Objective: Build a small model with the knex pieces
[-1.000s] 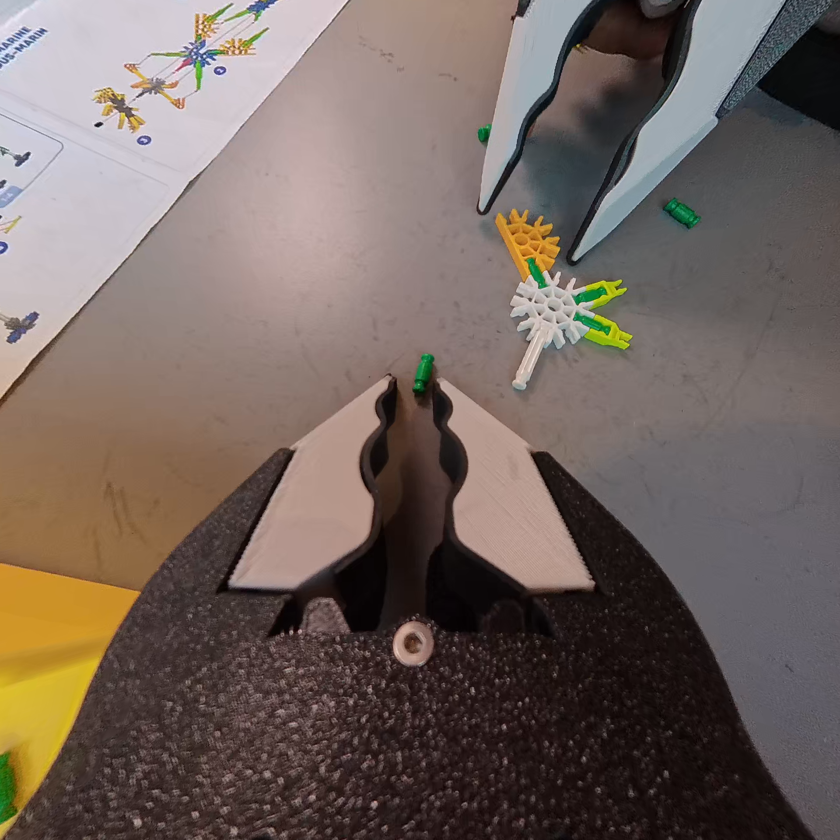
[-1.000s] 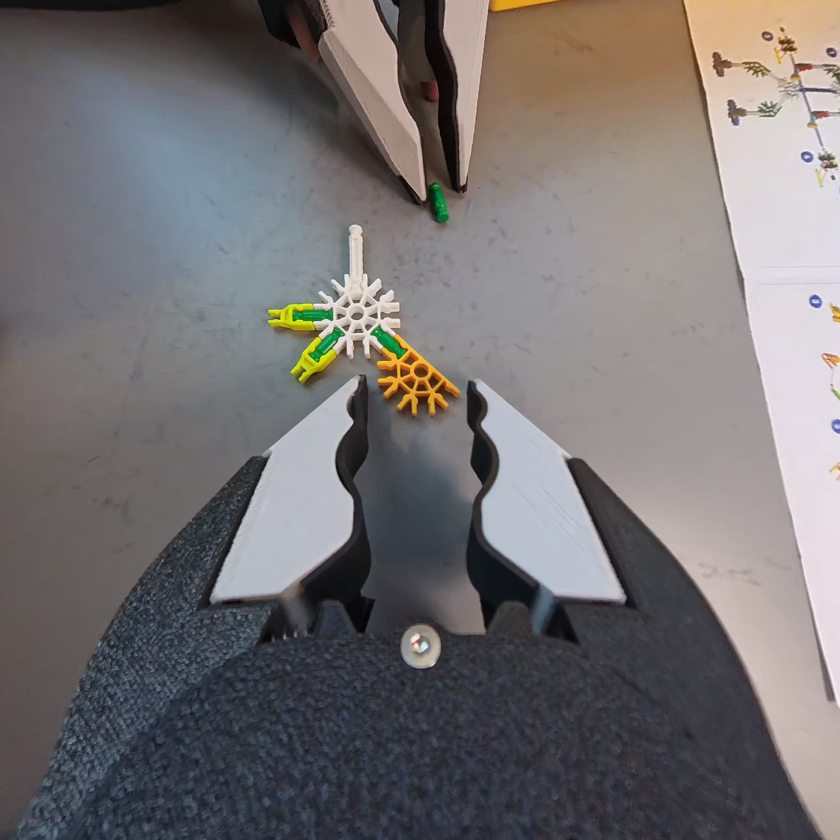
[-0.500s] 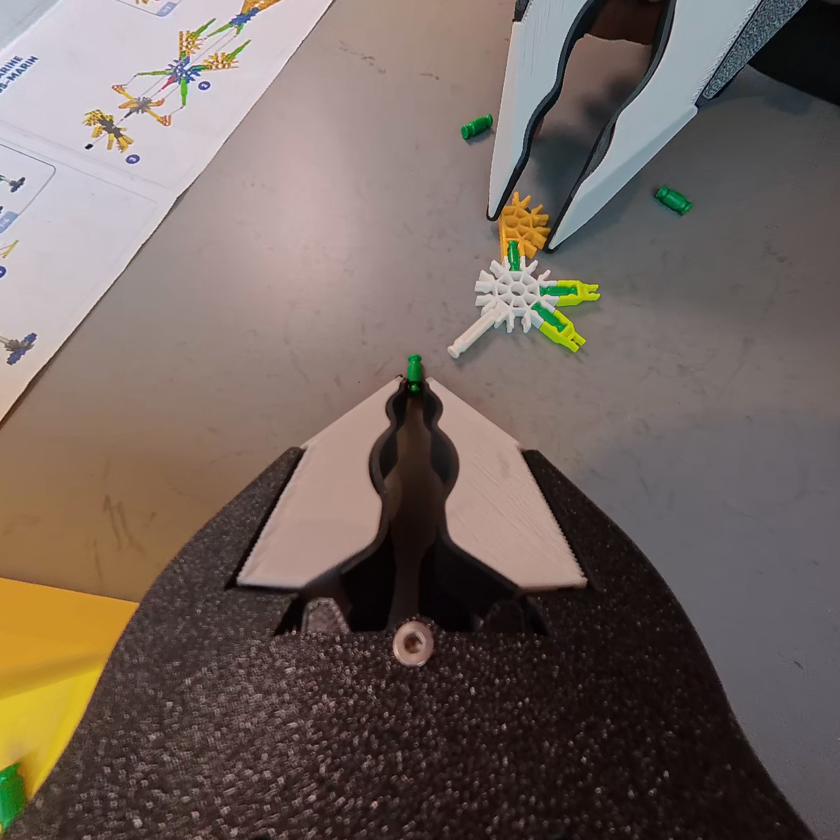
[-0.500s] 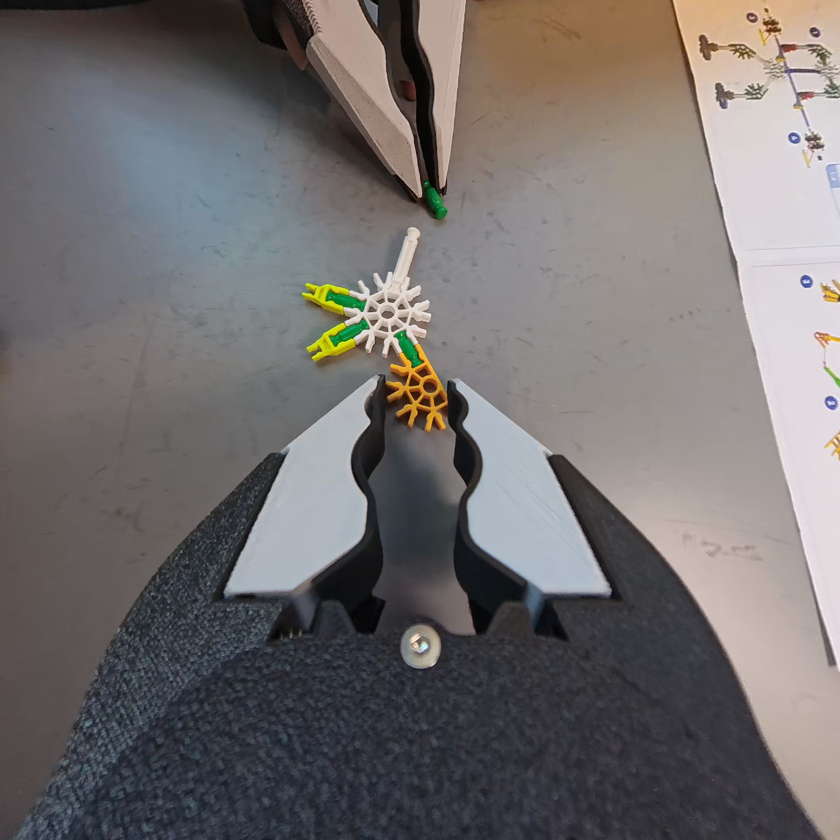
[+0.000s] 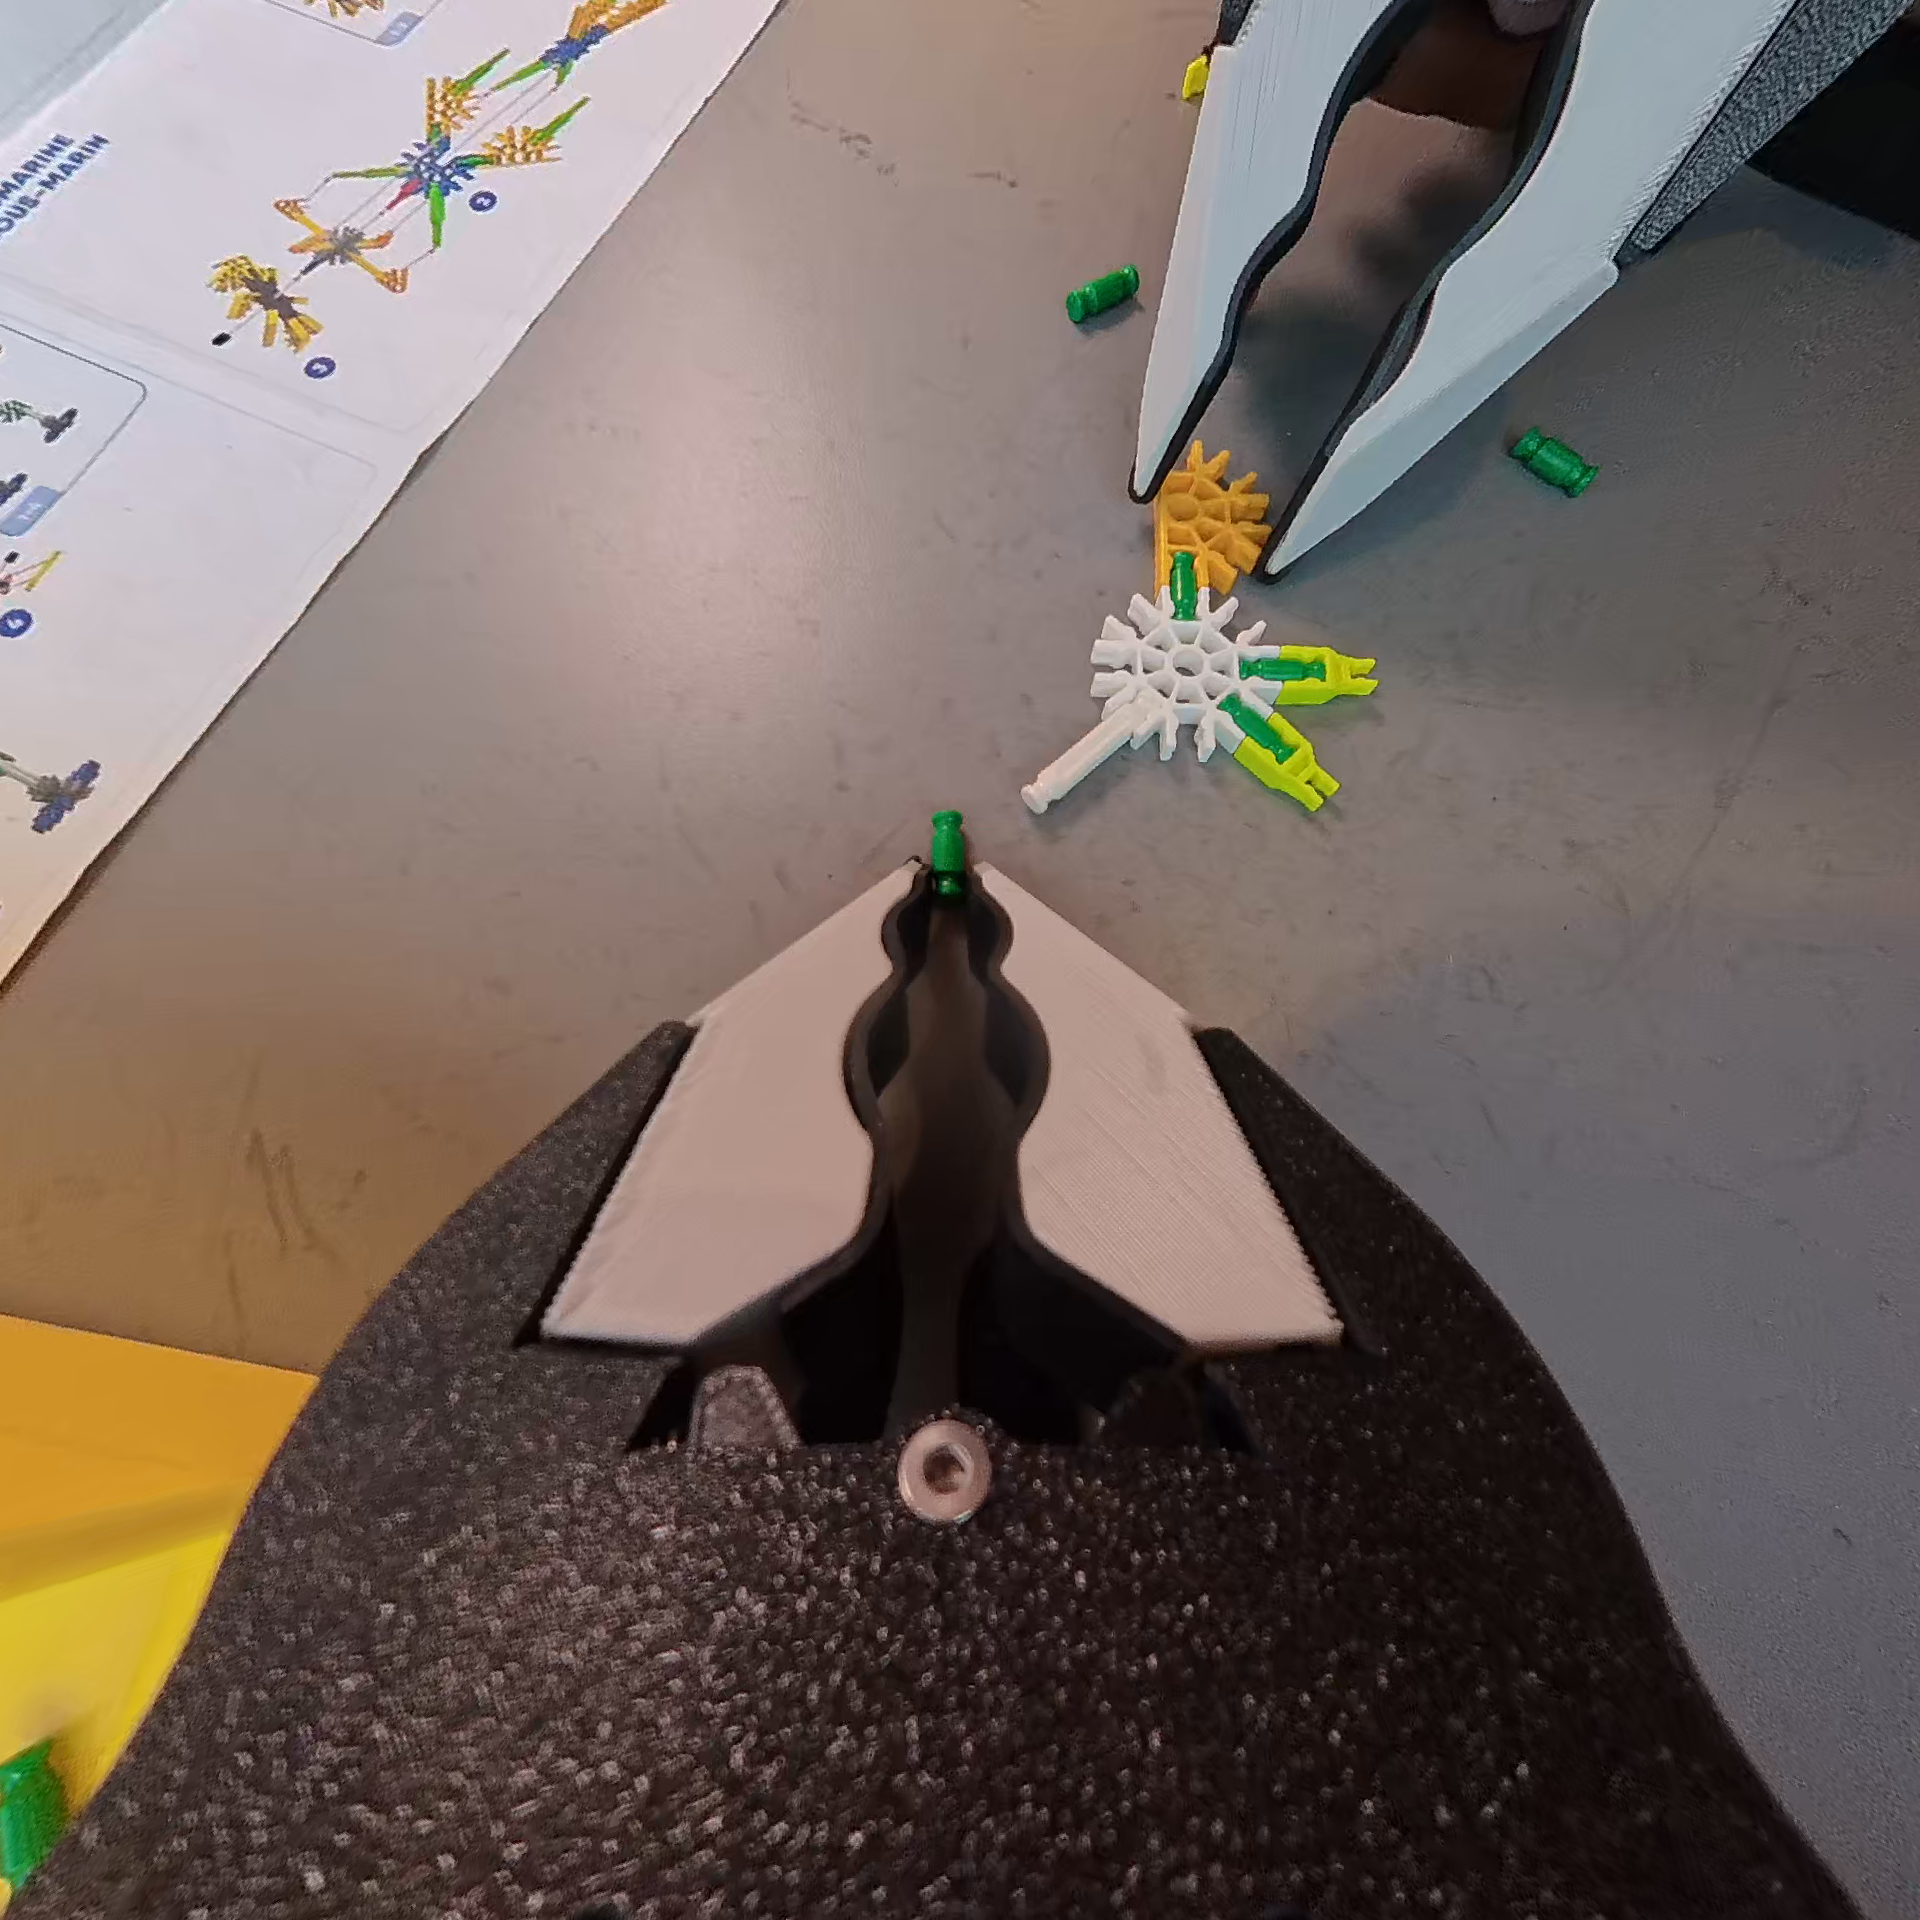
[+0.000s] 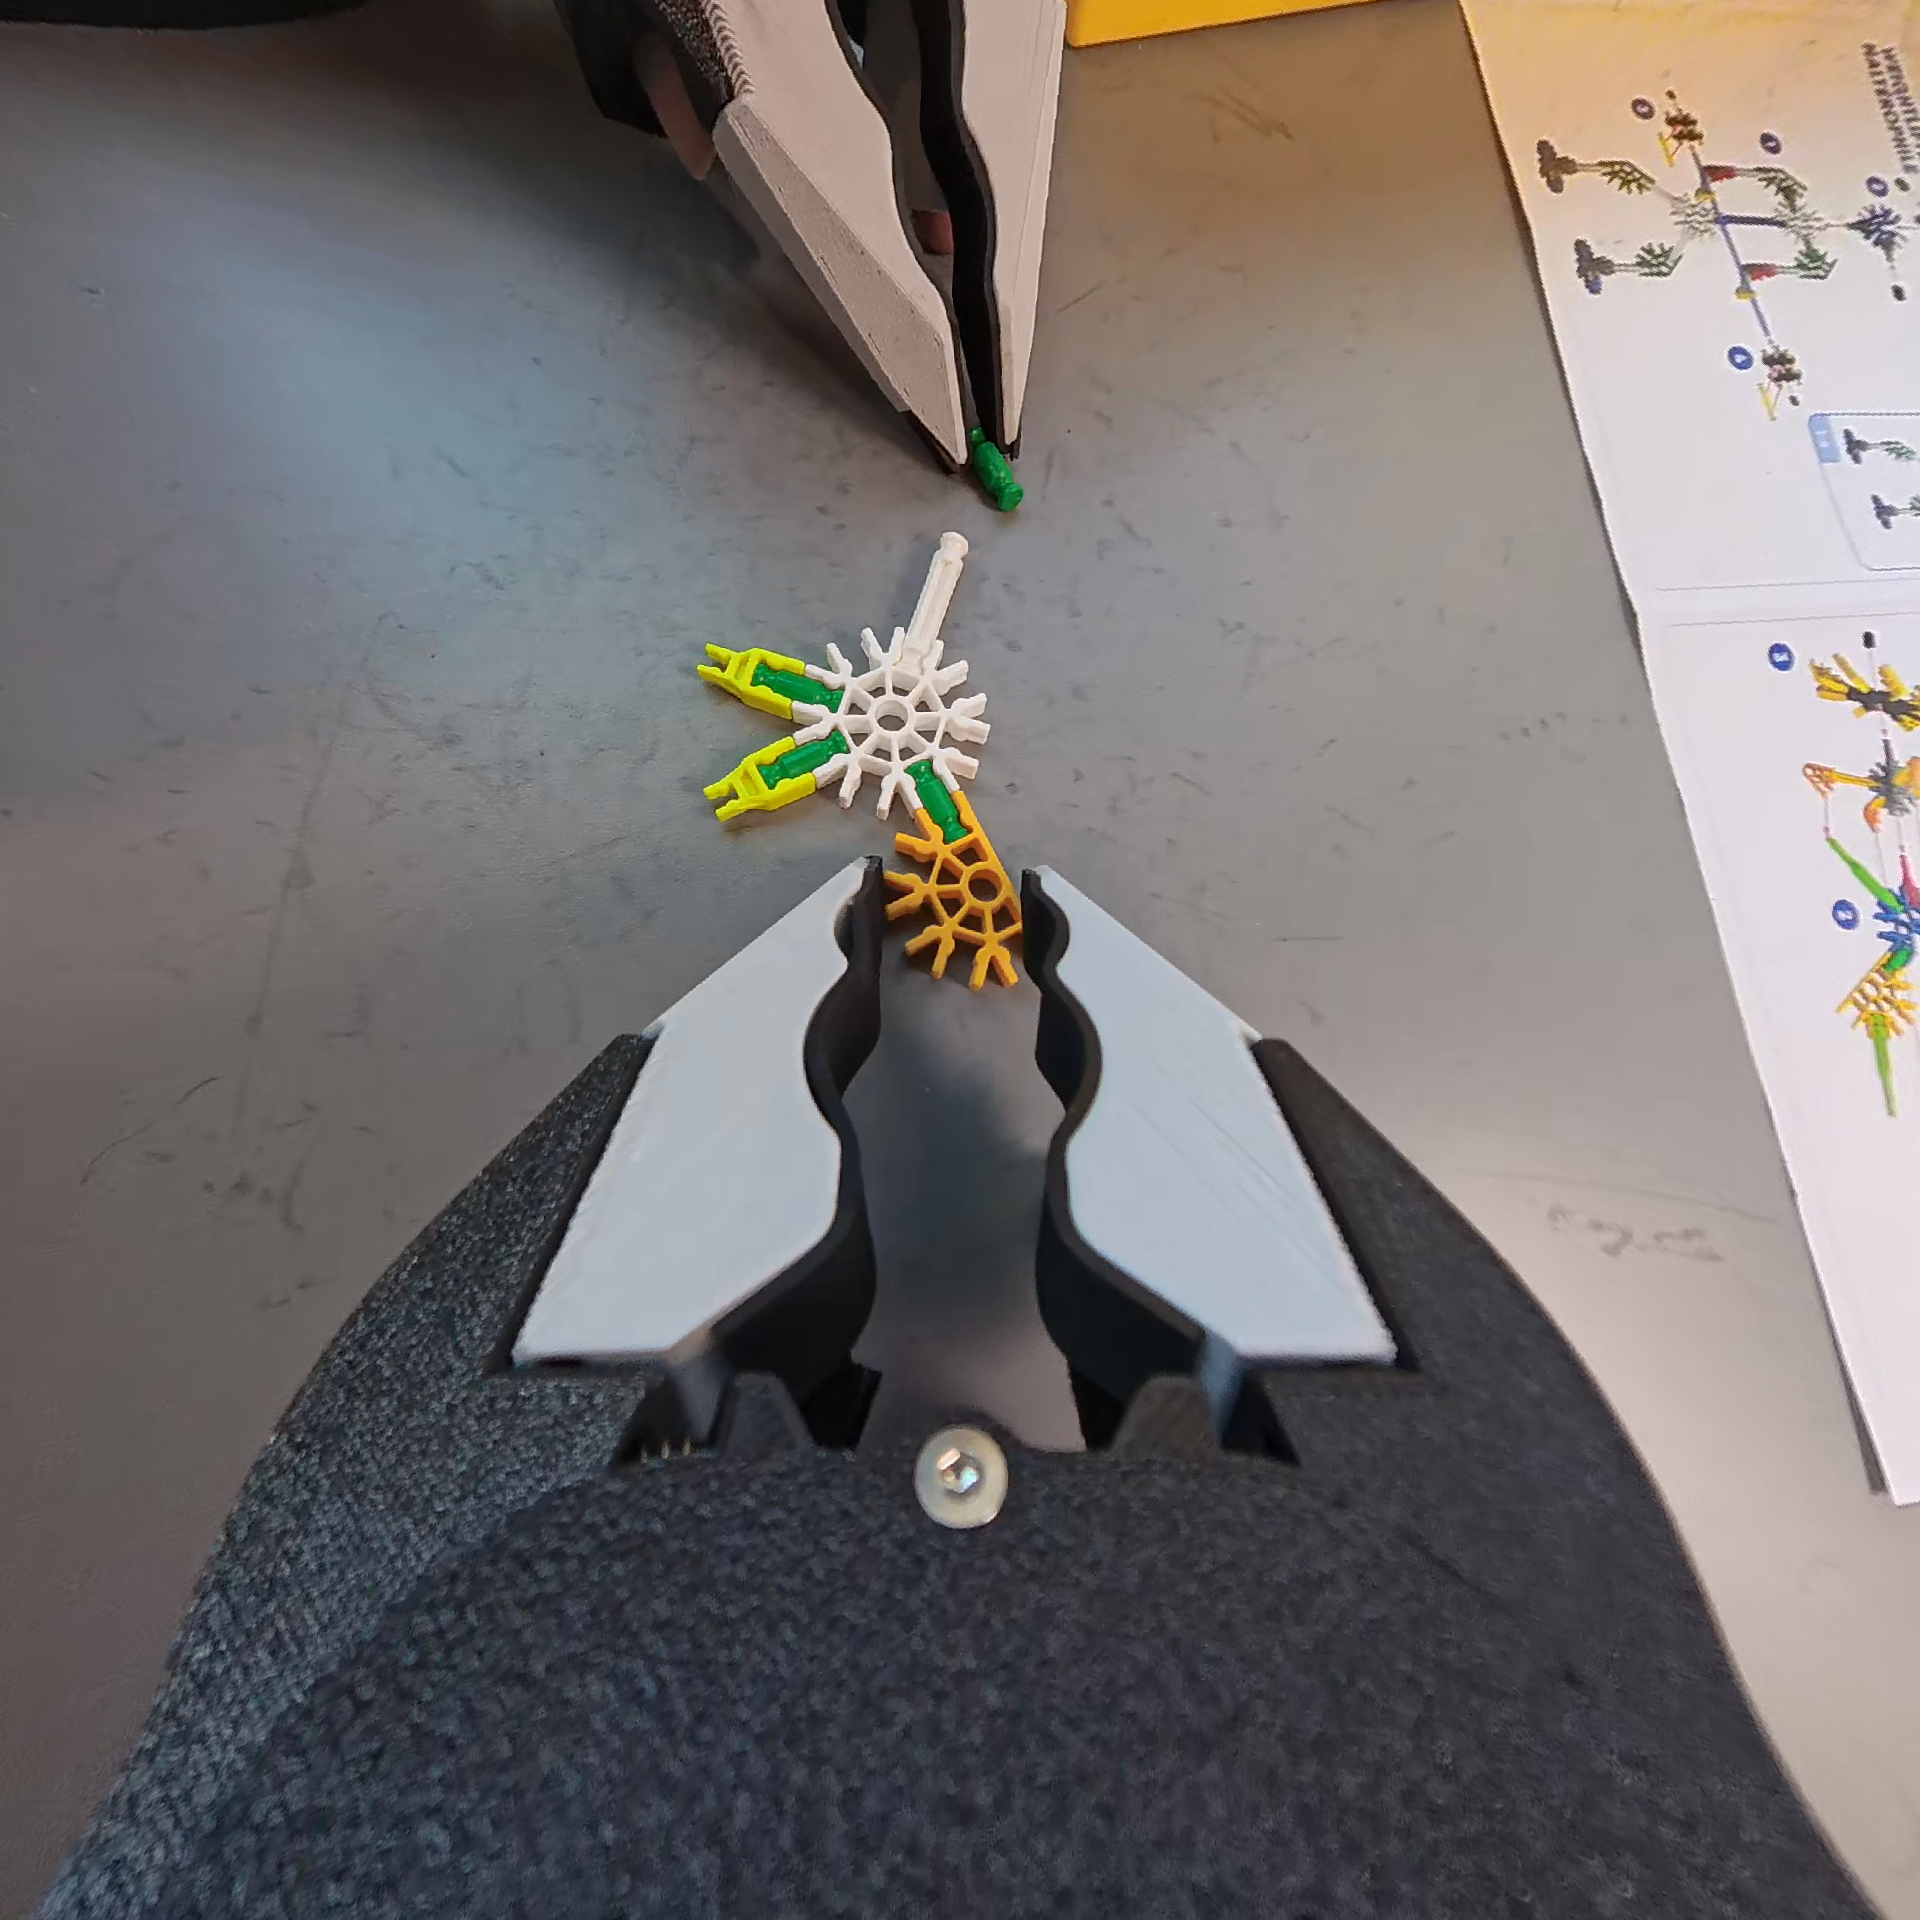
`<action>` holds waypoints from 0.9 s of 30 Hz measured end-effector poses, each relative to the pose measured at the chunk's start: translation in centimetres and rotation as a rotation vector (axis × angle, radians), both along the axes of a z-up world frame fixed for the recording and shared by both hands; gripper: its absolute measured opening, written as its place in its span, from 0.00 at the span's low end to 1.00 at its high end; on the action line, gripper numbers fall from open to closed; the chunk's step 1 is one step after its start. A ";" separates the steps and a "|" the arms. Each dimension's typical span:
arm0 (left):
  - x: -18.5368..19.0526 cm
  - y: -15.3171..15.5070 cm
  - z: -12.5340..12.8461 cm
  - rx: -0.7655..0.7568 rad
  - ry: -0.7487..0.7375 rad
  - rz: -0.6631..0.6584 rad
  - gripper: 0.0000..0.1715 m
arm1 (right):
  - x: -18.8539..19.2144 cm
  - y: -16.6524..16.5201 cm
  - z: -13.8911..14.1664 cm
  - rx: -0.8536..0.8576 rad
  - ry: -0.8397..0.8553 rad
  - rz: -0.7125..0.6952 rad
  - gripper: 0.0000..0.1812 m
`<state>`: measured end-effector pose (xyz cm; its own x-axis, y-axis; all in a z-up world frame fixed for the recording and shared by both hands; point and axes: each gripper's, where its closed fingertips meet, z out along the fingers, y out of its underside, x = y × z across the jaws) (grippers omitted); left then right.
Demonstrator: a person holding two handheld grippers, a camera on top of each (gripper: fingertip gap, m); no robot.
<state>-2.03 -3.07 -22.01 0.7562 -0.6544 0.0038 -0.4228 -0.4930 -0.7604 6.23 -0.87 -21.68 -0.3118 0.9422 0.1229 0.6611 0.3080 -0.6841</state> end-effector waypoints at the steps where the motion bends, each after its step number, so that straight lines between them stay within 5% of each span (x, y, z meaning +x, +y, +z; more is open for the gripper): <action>1: 0.0 0.0 0.0 0.000 0.000 0.000 0.03 | 0.0 0.0 0.0 0.002 0.001 -0.001 0.14; 27: -0.3 0.3 0.2 0.017 0.002 0.022 0.03 | 0.0 0.8 0.6 -0.015 0.052 -0.050 0.14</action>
<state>-2.34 -2.79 -21.79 0.7706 -0.6373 -0.0090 -0.4134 -0.4890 -0.7681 6.23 -0.03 -21.11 -0.2583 0.9582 0.1232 0.6385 0.2650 -0.7226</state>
